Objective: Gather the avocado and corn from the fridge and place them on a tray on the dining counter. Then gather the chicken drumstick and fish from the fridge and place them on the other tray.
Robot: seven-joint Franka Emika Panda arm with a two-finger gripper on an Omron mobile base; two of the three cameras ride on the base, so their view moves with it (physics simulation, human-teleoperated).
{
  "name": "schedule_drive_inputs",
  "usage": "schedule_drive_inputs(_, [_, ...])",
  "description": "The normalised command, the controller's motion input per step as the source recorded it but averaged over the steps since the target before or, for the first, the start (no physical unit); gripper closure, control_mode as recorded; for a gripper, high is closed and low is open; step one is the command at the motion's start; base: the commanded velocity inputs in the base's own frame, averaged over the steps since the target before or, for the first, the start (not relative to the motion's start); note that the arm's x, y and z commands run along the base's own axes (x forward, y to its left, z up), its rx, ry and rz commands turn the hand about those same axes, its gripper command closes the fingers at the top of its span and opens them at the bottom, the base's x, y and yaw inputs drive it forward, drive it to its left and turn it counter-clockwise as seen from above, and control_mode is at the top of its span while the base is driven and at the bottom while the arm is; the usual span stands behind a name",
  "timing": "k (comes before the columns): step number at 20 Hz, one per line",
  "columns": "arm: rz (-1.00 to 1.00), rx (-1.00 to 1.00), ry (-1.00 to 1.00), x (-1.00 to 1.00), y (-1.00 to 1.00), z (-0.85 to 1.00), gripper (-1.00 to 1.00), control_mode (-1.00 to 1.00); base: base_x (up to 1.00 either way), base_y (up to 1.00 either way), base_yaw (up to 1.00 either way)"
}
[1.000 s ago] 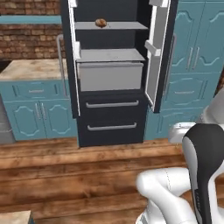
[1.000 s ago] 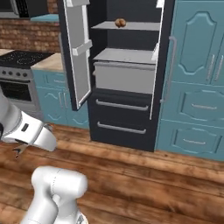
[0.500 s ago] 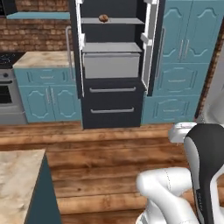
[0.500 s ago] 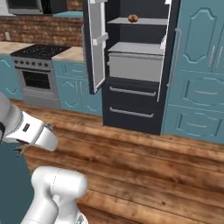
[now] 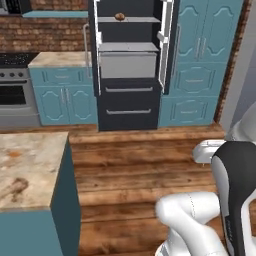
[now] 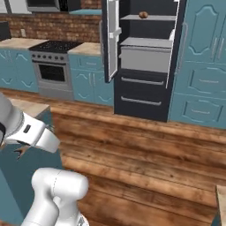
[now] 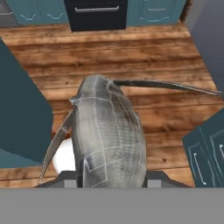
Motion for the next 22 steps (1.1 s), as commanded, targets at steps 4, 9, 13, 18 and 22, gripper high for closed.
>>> schedule_drive_inputs(4, [0.0, 0.0, 0.0, 0.0, 0.0, 0.0, 1.0, 1.0, -0.8, 0.98, -0.05])
schedule_drive_inputs(9, [0.0, 0.0, 0.0, 0.0, 0.0, 0.0, 1.0, 1.0, -0.2, 1.0, -0.13])
schedule_drive_inputs(13, [0.0, 0.0, 0.0, 0.0, 0.0, 0.0, 1.0, 1.0, -0.01, 1.0, -0.14])
schedule_drive_inputs(18, [0.0, 0.0, 0.0, 0.0, 0.0, 0.0, 1.0, 1.0, 0.0, 1.0, -0.12])
schedule_drive_inputs(22, [0.0, 0.0, 0.0, 0.0, 0.0, 0.0, 1.0, 1.0, 0.0, 1.0, -0.11])
